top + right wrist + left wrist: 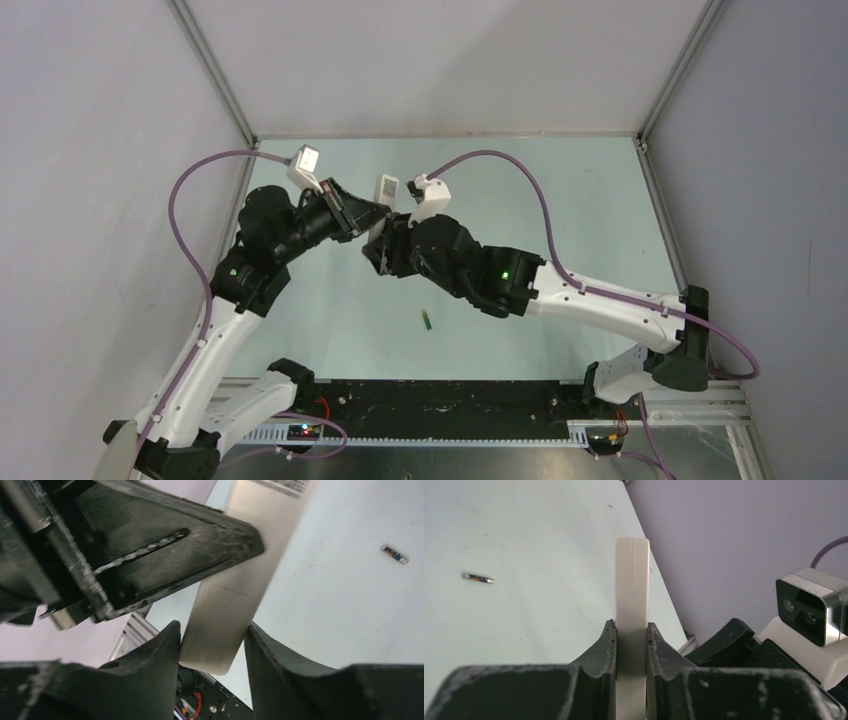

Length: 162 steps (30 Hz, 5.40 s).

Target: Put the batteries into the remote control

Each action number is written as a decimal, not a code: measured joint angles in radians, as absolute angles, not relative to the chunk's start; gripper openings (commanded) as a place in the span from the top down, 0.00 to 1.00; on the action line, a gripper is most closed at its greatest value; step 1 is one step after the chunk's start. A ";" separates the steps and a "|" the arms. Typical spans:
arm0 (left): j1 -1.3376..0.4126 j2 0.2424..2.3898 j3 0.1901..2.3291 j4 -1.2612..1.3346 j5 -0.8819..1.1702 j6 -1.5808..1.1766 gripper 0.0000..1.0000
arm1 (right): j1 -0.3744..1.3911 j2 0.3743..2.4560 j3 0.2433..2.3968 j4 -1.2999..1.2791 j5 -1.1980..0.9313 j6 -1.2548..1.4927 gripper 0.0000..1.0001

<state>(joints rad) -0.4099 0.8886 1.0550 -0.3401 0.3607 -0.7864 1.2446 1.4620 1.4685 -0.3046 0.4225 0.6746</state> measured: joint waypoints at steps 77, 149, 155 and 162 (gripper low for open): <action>-0.417 0.928 1.103 -0.430 0.627 -0.805 1.00 | 0.902 1.028 1.131 -0.222 -0.148 0.089 0.01; -0.359 0.914 1.219 -0.412 0.576 -1.114 1.00 | 0.839 1.194 0.897 0.582 -0.297 1.272 0.56; -0.353 0.900 1.194 -0.391 0.580 -1.113 1.00 | 0.838 1.213 0.898 0.580 -0.304 1.272 0.33; -0.349 0.874 1.171 -0.362 0.580 -1.108 1.00 | 0.836 1.240 0.928 0.551 -0.324 1.232 0.22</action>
<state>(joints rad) -0.3492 0.8738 1.1709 -0.3622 0.5797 -1.1076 0.8356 1.2404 0.9283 0.5510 -0.3241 1.2316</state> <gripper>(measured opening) 0.288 0.759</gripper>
